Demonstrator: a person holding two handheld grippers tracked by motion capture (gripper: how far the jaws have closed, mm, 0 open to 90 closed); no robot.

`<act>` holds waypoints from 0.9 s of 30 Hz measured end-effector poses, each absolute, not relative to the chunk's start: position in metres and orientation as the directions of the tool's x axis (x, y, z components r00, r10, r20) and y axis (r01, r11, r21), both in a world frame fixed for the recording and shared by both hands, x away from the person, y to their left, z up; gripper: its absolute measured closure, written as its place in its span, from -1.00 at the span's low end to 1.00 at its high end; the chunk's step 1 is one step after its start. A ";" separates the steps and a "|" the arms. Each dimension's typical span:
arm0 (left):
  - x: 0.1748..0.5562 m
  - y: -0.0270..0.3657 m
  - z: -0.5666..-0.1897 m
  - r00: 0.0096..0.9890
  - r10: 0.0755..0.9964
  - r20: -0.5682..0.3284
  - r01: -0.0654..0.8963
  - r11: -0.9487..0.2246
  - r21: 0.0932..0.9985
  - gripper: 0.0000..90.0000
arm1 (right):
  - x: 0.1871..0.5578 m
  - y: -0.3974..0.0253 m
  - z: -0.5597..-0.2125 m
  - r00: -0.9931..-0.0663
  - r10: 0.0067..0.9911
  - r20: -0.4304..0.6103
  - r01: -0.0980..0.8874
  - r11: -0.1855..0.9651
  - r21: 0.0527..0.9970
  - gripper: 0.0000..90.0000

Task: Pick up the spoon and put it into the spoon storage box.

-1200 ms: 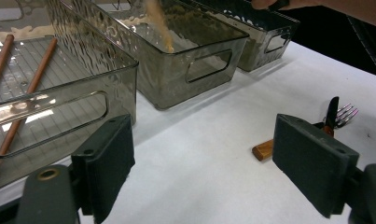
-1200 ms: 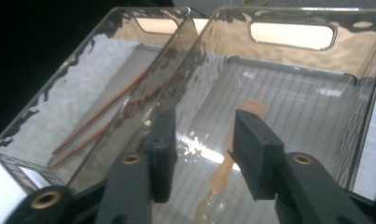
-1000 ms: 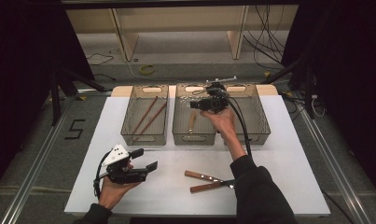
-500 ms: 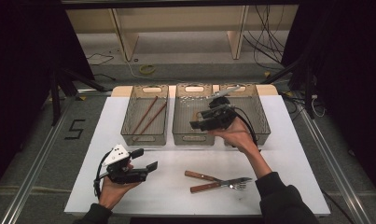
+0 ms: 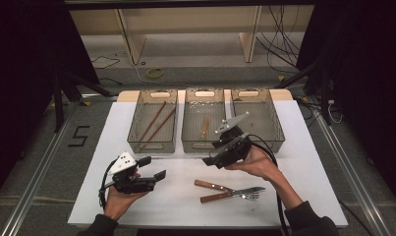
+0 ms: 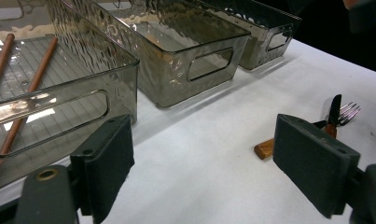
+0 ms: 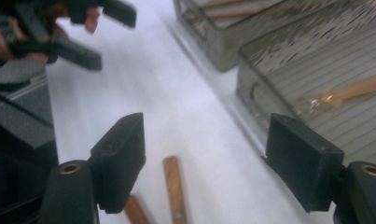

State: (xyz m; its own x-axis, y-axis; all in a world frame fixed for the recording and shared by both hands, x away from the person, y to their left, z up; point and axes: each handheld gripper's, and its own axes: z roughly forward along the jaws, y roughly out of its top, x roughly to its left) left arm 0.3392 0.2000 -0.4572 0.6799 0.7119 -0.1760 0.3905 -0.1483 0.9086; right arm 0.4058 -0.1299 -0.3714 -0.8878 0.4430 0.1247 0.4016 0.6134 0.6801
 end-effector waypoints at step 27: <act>0.339 0.200 -0.457 0.679 0.712 -0.180 0.392 -0.144 0.909 -0.56 | 0.372 -0.135 -0.401 -0.906 0.414 0.092 0.381 0.701 0.603 -0.37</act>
State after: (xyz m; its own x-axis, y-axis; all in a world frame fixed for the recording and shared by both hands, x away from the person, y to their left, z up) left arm 0.3391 0.2001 -0.4569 0.6786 0.7121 -0.1798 0.3918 -0.1439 0.9087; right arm 0.3718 -0.1349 -0.4007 -0.9055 0.4143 0.0916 0.3815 0.7005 0.6031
